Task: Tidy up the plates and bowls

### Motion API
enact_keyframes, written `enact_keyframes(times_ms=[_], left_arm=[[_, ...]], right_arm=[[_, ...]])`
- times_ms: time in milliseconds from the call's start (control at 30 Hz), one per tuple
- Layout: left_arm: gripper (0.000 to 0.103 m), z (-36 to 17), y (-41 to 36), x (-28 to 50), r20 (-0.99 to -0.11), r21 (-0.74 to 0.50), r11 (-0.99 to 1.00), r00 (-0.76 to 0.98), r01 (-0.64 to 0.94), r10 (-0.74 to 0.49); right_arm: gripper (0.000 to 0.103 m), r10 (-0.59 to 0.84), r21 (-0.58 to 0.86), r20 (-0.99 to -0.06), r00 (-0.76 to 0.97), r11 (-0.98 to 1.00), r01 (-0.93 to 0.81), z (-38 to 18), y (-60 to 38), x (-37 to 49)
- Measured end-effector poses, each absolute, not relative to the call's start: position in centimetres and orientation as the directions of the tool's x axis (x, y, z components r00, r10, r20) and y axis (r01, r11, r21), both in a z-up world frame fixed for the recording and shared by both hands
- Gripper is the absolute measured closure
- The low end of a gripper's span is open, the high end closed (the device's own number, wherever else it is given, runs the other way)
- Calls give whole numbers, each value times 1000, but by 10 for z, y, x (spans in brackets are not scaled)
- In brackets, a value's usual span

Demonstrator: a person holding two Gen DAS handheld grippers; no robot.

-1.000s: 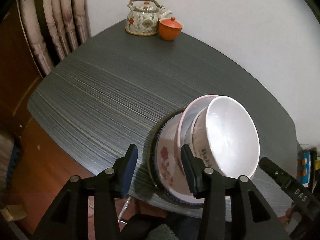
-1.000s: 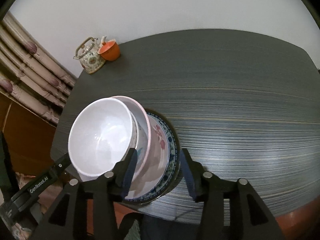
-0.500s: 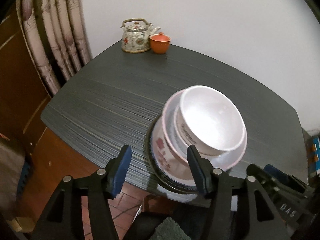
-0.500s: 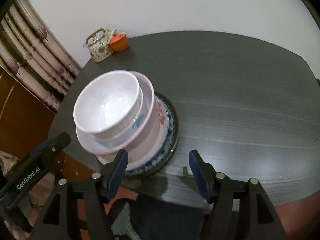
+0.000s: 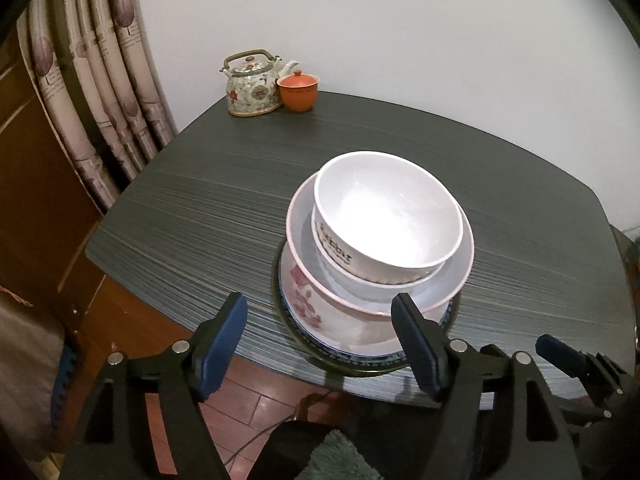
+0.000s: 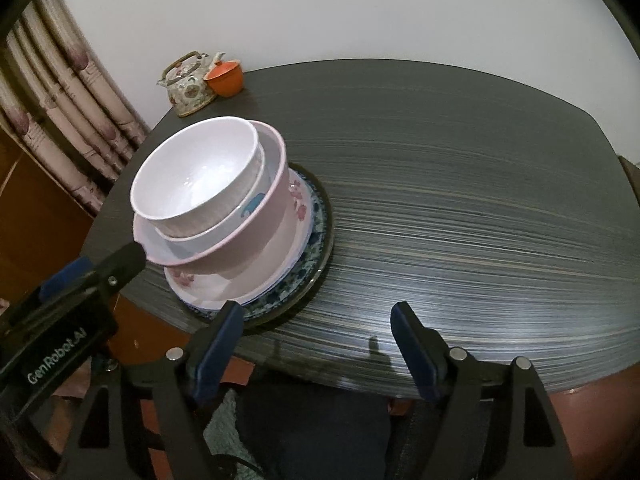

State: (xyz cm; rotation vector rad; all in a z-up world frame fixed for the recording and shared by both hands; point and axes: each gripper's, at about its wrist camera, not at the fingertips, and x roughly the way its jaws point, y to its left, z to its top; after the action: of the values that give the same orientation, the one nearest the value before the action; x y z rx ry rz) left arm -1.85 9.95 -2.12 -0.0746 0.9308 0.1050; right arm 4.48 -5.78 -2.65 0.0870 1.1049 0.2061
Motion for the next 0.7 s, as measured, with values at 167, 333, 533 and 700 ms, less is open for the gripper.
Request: enact_keyframes(times_ms=[167,333,533,700], left_arm=[[26,-22,99,-19,-797,-9,993,600,-118,64],[26,-23,99,-19,-799,-15,993,598,-118,59],[26,-24,99,-18,-801,-12,993,595,-116,59],[26,-24,99,-18,-803,-11,994,593,-113,59]], right_arm=[[20,200,149,-869,452,978,-146,-24,-51,38],[20,213,157,-861,462,975,-157,-23,-51,36],[20,219,160,-858,464,973,-164,-21,-50,34],[20,222,162,-861,457,973,-165,-23,-49,34]])
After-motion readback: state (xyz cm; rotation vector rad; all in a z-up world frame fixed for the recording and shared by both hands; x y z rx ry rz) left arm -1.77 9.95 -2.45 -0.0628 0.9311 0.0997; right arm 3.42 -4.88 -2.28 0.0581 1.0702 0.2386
